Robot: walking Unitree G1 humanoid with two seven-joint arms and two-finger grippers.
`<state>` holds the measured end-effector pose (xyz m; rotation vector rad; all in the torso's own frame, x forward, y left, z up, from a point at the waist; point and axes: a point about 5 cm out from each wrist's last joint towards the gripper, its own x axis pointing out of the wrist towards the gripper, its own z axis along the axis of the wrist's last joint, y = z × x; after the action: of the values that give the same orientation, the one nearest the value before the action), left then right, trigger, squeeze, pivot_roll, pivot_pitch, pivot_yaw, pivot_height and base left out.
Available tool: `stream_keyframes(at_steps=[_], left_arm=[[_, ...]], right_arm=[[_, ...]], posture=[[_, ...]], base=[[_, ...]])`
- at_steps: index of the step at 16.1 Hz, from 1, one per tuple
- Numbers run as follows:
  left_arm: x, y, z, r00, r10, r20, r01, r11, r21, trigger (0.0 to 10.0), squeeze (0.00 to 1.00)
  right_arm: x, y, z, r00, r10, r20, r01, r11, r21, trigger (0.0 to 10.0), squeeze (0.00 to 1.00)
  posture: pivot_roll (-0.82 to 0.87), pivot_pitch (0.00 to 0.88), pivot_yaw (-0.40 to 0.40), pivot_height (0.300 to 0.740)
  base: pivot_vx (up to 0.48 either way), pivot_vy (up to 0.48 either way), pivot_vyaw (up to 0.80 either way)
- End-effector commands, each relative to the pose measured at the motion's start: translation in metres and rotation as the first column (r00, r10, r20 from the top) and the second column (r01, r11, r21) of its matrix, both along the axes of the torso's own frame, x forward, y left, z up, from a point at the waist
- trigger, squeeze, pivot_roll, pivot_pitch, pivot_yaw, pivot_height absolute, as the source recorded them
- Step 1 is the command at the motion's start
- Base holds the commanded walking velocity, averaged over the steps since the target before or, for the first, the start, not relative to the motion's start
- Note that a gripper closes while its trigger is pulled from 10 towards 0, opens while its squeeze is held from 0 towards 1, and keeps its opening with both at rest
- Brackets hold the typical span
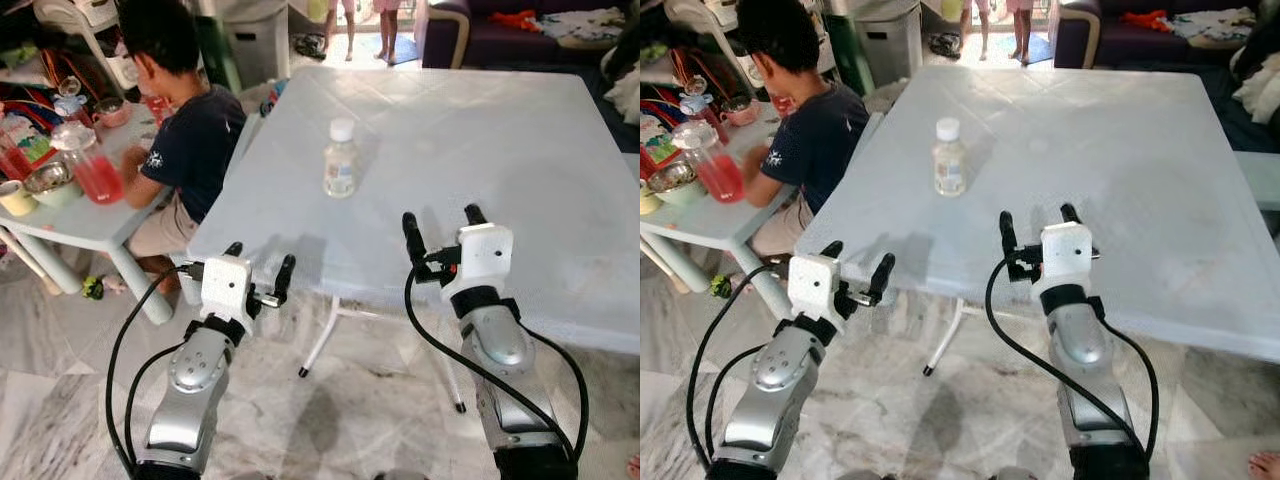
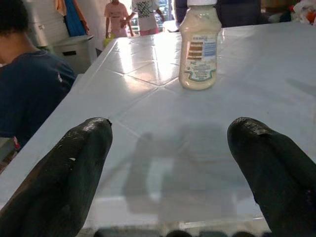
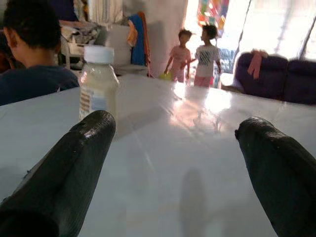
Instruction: Restocking fridge
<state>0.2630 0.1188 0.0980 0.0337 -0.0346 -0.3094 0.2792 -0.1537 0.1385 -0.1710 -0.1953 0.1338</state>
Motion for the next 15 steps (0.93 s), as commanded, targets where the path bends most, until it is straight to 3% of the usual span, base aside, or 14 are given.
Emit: stream_keyframes(at_steps=[1, 2, 3, 8, 9, 13, 15], left_arm=[[0.001, 0.003, 0.001, 1.000, 0.007, 0.004, -0.007, 1.000, 0.007, 10.0, 0.00], [0.002, 0.005, 0.001, 1.000, 0.018, -0.005, -0.018, 1.000, 0.000, 10.0, 0.00], [0.003, 0.006, 0.001, 1.000, 0.018, -0.006, -0.018, 1.000, 0.000, 10.0, 0.00], [0.009, 0.004, 0.006, 1.000, 0.004, 0.027, -0.005, 1.000, 0.006, 10.0, 0.00], [0.010, 0.002, 0.010, 0.999, -0.008, 0.052, 0.008, 1.000, -0.009, 10.0, 0.00], [0.008, 0.004, 0.009, 0.999, -0.011, 0.051, 0.012, 1.000, -0.009, 10.0, 0.00], [0.006, 0.003, 0.007, 0.999, -0.014, 0.048, 0.014, 1.000, -0.006, 10.0, 0.00]], right_arm=[[0.001, 0.008, 0.007, 0.998, 0.044, 0.040, -0.043, 0.999, -0.028, 10.0, 0.00], [0.002, 0.008, 0.007, 0.998, 0.049, 0.039, -0.048, 0.999, -0.019, 10.0, 0.00], [0.002, 0.009, 0.008, 0.997, 0.057, 0.047, -0.056, 0.998, -0.011, 10.0, 1.00], [0.003, 0.011, 0.015, 0.994, 0.052, 0.099, -0.046, 0.997, -0.063, 10.0, 1.00], [0.003, 0.011, 0.016, 0.993, 0.052, 0.109, -0.043, 0.996, -0.079, 10.0, 0.00], [0.001, 0.016, 0.017, 0.990, 0.061, 0.127, -0.049, 0.994, -0.097, 10.0, 0.00], [0.001, 0.010, 0.018, 0.991, 0.008, 0.132, 0.003, 0.996, -0.086, 10.0, 0.00]], posture=[[-0.03, 0.048, 0.072, 0.740], [-0.03, 0.046, 0.071, 0.740], [-0.03, 0.045, 0.071, 0.740], [-0.05, 0.032, 0.078, 0.740], [-0.06, 0.033, 0.079, 0.740], [-0.06, 0.042, 0.076, 0.740], [-0.05, 0.051, 0.078, 0.740]], base=[[0.405, 0.259, 0.00], [0.371, 0.304, 0.00], [0.352, 0.326, 0.00], [0.300, 0.356, 0.00], [0.000, 0.000, 0.00], [0.000, 0.000, 0.00], [0.000, 0.000, 0.00]])
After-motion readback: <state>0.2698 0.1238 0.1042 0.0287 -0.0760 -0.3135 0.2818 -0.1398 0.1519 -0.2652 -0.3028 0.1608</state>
